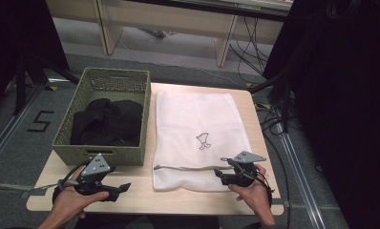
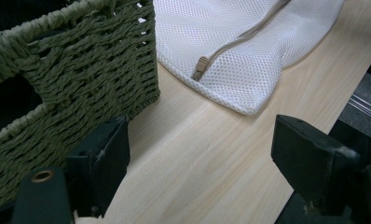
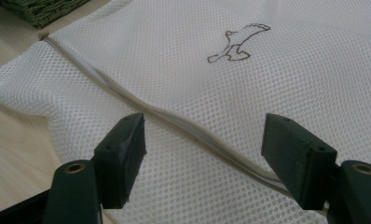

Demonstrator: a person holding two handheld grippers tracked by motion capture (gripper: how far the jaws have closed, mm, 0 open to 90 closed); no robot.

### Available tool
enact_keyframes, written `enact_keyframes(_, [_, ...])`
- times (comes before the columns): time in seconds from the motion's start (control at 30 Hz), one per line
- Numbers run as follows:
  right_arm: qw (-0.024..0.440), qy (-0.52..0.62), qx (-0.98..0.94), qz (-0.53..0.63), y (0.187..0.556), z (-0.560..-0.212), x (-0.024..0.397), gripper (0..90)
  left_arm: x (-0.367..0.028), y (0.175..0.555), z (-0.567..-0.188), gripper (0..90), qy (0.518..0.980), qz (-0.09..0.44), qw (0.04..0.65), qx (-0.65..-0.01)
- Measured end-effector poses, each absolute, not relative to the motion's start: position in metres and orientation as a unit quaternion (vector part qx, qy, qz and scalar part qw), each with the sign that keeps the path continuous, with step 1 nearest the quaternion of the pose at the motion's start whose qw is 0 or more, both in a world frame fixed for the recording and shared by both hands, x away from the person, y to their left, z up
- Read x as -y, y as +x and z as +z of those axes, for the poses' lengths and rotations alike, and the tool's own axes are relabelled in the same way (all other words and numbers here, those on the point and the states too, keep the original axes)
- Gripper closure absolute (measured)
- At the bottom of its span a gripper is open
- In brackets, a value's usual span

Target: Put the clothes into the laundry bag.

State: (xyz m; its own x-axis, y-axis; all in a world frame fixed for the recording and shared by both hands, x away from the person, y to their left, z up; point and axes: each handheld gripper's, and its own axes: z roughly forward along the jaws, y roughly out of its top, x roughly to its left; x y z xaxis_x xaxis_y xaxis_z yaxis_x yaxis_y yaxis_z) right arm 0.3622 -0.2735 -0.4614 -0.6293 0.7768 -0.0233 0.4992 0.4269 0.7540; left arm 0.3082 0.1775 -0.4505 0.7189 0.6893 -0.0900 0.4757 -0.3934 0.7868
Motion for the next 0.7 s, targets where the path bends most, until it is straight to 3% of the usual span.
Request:
enact_keyframes(0.37, [0.185, 0.378, -0.827, 0.372, 0.366, -0.465, 0.272, 26.2, -0.177, 0.309, -0.451, 19.1, 0.828, 0.131, 0.416, -0.351])
enact_keyframes(0.7, [0.184, 0.343, -0.855, 0.343, 0.381, -0.471, 0.266, 28.6, -0.175, 0.309, -0.453, 18.9, 0.827, 0.125, 0.413, -0.361])
